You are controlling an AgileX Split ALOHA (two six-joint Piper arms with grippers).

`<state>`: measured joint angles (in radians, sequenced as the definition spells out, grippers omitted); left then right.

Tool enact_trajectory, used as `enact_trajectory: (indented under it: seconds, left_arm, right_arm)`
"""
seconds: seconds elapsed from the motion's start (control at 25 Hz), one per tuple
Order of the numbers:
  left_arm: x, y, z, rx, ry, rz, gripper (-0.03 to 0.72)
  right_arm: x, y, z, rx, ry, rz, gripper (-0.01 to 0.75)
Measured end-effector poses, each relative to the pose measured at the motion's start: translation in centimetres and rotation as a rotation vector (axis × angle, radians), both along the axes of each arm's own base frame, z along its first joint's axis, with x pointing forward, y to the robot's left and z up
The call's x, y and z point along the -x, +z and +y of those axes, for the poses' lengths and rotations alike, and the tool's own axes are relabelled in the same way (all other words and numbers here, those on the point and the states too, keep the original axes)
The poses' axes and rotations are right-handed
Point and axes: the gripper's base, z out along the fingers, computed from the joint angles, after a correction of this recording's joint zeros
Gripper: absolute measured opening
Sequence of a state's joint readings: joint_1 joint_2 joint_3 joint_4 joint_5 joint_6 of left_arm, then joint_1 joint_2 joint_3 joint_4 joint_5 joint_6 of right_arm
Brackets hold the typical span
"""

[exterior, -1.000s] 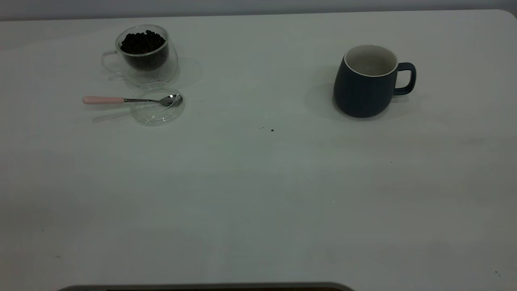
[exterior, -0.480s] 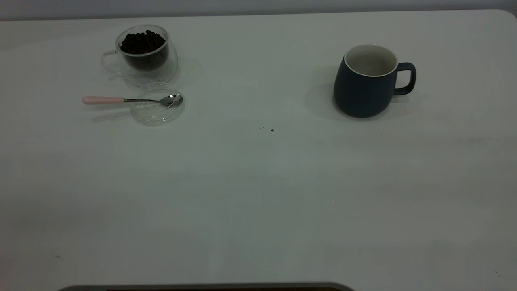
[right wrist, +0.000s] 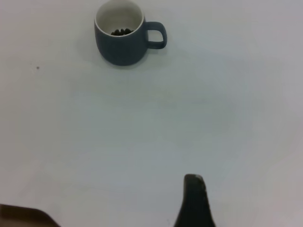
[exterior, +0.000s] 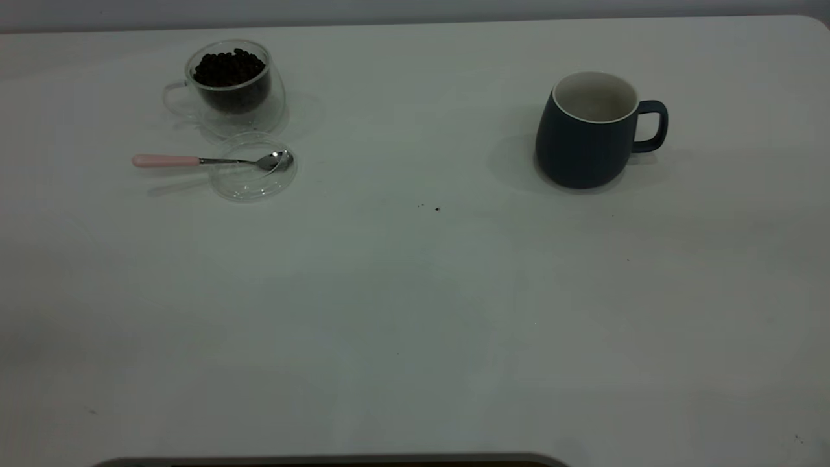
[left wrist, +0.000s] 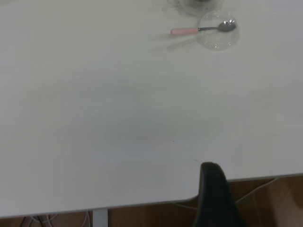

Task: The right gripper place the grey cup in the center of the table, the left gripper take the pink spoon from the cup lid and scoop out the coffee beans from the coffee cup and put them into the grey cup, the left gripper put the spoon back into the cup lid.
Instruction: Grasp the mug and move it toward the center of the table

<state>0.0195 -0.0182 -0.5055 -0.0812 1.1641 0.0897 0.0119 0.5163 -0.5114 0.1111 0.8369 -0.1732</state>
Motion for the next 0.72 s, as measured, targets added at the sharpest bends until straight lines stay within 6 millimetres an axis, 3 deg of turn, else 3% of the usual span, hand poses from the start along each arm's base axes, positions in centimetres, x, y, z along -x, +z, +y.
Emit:
enact_trajectory:
  seconds: [0.48, 0.72]
  left_arm:
    - [0.0, 0.0, 0.0, 0.001, 0.001, 0.000, 0.507]
    - [0.0, 0.0, 0.0, 0.001, 0.001, 0.000, 0.507]
  right_arm:
    - [-14.3, -1.4, 0.6, 0.173, 0.229, 0.095, 0.595]
    - [-20.0, -4.4, 0.7, 0.293, 0.389, 0.162, 0.591]
